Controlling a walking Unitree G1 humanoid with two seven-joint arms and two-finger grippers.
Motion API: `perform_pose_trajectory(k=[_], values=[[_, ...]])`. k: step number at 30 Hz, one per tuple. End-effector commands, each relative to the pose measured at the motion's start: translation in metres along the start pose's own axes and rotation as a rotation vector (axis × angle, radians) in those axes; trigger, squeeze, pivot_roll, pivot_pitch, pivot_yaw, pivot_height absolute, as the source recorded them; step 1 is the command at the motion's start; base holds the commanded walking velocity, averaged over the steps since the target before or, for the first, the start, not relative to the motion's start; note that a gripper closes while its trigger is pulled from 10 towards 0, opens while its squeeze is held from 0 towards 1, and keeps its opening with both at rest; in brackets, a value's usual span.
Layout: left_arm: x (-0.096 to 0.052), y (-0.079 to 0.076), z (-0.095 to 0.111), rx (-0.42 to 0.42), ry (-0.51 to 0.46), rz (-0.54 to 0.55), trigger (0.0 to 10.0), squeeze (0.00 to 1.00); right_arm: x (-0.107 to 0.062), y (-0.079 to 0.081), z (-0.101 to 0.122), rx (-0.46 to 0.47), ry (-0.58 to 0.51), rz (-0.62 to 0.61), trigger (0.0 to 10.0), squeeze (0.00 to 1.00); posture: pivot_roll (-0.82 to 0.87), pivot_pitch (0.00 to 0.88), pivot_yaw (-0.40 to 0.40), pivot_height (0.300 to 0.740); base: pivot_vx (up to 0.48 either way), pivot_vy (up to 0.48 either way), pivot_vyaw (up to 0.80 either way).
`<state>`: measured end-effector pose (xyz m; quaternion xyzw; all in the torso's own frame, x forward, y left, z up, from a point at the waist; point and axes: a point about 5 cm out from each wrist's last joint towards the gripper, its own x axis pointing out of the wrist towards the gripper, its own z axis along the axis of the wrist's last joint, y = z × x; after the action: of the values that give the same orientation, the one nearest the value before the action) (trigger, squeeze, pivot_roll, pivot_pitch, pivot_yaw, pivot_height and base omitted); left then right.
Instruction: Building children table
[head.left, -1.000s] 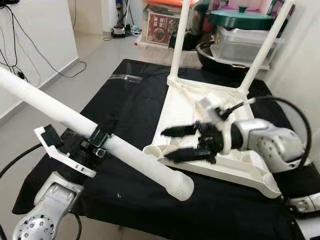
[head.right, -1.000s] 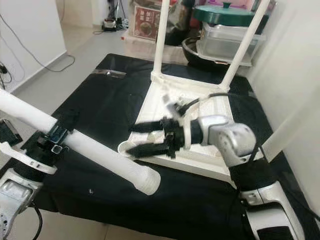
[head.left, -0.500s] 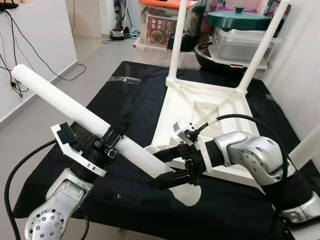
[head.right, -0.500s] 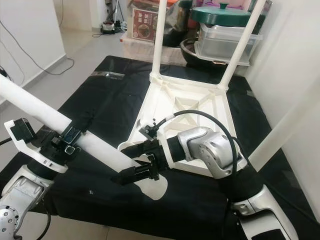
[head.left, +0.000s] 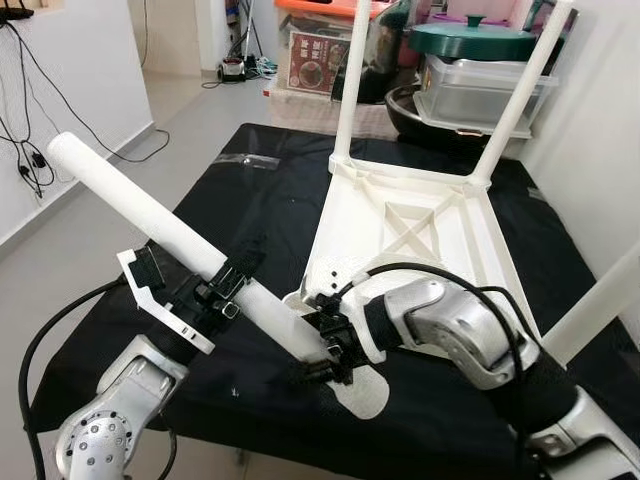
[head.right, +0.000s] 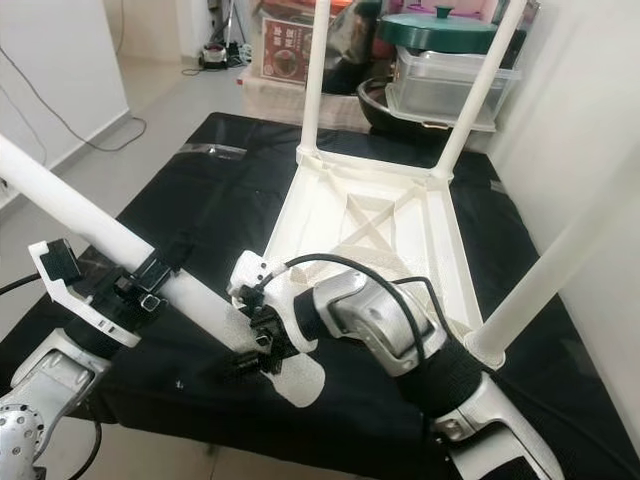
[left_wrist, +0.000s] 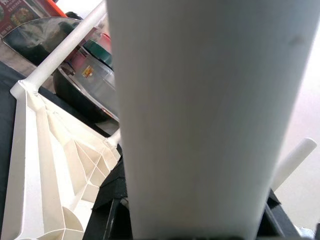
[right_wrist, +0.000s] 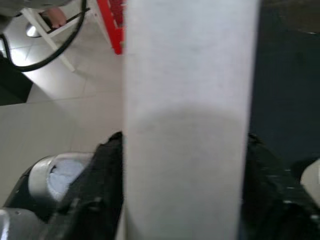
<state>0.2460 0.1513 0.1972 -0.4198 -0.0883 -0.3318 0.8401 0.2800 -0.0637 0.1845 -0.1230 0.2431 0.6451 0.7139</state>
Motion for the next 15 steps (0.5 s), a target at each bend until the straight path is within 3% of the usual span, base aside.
perform_pose_trajectory(k=[1, 8, 9, 10, 11, 13, 14, 15], values=[[0.0088, -0.0116, -0.0012, -0.015, -0.002, -0.087, 0.0, 0.00, 0.0065, 0.0005, -0.0058, 0.005, 0.025, 0.000, 0.0, 0.00, 0.00, 0.000, -0.061, 0.740, 0.000, 0.000, 0.00], [0.0098, -0.0124, -0.0029, -0.023, 0.013, -0.096, 0.0, 0.00, 0.0044, 0.0000, -0.0055, -0.013, 0.015, 0.001, 0.0, 0.00, 0.00, 0.000, -0.060, 0.740, 0.000, 0.000, 0.00], [0.0100, -0.0132, -0.0043, -0.016, 0.033, -0.101, 5.3, 0.00, 0.0040, 0.0008, -0.0066, -0.015, 0.014, 0.002, 0.0, 0.00, 0.00, 0.000, -0.060, 0.740, 0.000, 0.000, 0.00], [0.0100, -0.0132, -0.0043, -0.016, 0.033, -0.101, 5.3, 0.00, 0.0040, 0.0008, -0.0066, -0.015, 0.014, 0.002, 0.0, 0.00, 0.00, 0.000, -0.060, 0.740, 0.000, 0.000, 0.00], [0.0101, -0.0121, -0.0070, 0.031, 0.069, -0.080, 10.0, 0.00, 0.0035, 0.0013, -0.0081, -0.013, 0.014, 0.000, 0.0, 0.00, 0.00, 0.000, -0.059, 0.740, 0.000, 0.000, 0.00], [0.0102, -0.0110, -0.0088, 0.066, 0.093, -0.064, 10.0, 0.00, 0.0035, 0.0015, -0.0091, -0.012, 0.015, -0.004, 0.0, 0.00, 0.00, 0.000, -0.059, 0.740, 0.000, 0.000, 0.00], [0.0096, -0.0084, -0.0090, 0.079, 0.085, -0.045, 10.0, 1.00, 0.0027, 0.0007, -0.0104, 0.001, 0.007, -0.018, 0.0, 0.00, 0.00, 0.000, -0.060, 0.740, 0.000, 0.000, 0.00], [0.0096, -0.0084, -0.0090, 0.079, 0.085, -0.045, 10.0, 1.00, 0.0027, 0.0007, -0.0104, 0.001, 0.007, -0.018, 0.0, 0.00, 0.00, 0.000, -0.060, 0.740, 0.000, 0.000, 0.00]])
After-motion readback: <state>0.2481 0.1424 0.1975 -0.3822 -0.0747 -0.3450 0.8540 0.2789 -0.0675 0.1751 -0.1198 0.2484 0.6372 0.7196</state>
